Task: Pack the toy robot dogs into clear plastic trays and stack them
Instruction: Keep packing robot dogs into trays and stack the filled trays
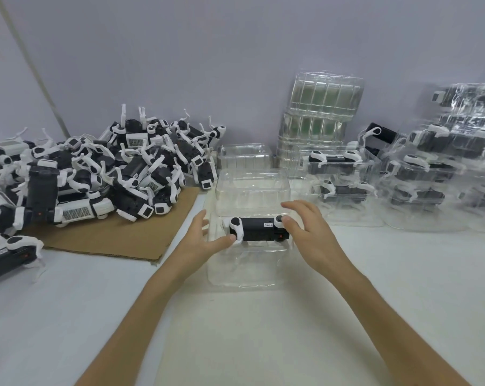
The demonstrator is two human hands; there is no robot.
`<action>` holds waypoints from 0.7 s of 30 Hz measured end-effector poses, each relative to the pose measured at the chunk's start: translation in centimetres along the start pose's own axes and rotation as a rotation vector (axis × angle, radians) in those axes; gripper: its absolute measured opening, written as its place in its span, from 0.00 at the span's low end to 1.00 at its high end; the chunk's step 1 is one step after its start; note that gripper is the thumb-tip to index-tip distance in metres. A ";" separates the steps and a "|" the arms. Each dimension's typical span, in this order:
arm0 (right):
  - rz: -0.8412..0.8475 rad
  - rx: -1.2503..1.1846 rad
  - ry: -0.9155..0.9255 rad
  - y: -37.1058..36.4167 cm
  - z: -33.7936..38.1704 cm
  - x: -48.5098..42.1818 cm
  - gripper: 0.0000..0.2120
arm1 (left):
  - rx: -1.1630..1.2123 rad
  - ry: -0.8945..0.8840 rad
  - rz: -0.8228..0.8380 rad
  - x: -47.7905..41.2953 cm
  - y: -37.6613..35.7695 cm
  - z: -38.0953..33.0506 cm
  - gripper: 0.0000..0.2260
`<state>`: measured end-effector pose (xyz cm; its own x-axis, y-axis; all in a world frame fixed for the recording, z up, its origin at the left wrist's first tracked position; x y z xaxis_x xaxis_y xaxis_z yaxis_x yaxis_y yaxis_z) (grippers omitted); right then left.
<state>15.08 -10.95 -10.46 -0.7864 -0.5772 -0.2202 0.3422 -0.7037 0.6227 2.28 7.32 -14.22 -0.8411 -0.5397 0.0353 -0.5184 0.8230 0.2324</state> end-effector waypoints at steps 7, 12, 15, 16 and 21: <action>0.157 -0.094 -0.295 -1.0 -3.6 -0.1 0.33 | 0.078 -0.059 0.087 -0.1 -0.4 0.0 0.21; 0.180 -0.324 -0.170 -0.7 -1.7 0.1 0.27 | 0.126 -0.213 0.019 0.5 0.4 -1.8 0.31; 0.204 -0.401 -0.090 -0.3 -0.6 0.1 0.33 | 0.123 -0.239 0.024 0.5 0.9 -2.2 0.41; 0.209 -0.393 -0.071 -0.3 -0.4 0.0 0.36 | 0.128 -0.244 0.041 0.6 0.8 -2.3 0.41; 0.142 -0.384 -0.057 0.4 -0.8 -0.3 0.37 | 0.140 -0.249 0.060 0.5 0.7 -2.4 0.44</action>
<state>15.90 -11.36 -10.76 -0.7412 -0.6632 -0.1034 0.6078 -0.7285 0.3159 1.92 7.19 -11.74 -0.8741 -0.4431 -0.1990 -0.4679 0.8781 0.1001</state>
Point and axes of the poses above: each hand's wrist, its own x-axis away from the middle knuckle, its own y-axis out of the back of the hand, z = x × y, the point moved 9 cm from there along -x, towards the middle knuckle, and after that the axes turned 6 degrees about x, right-handed, at the moved point
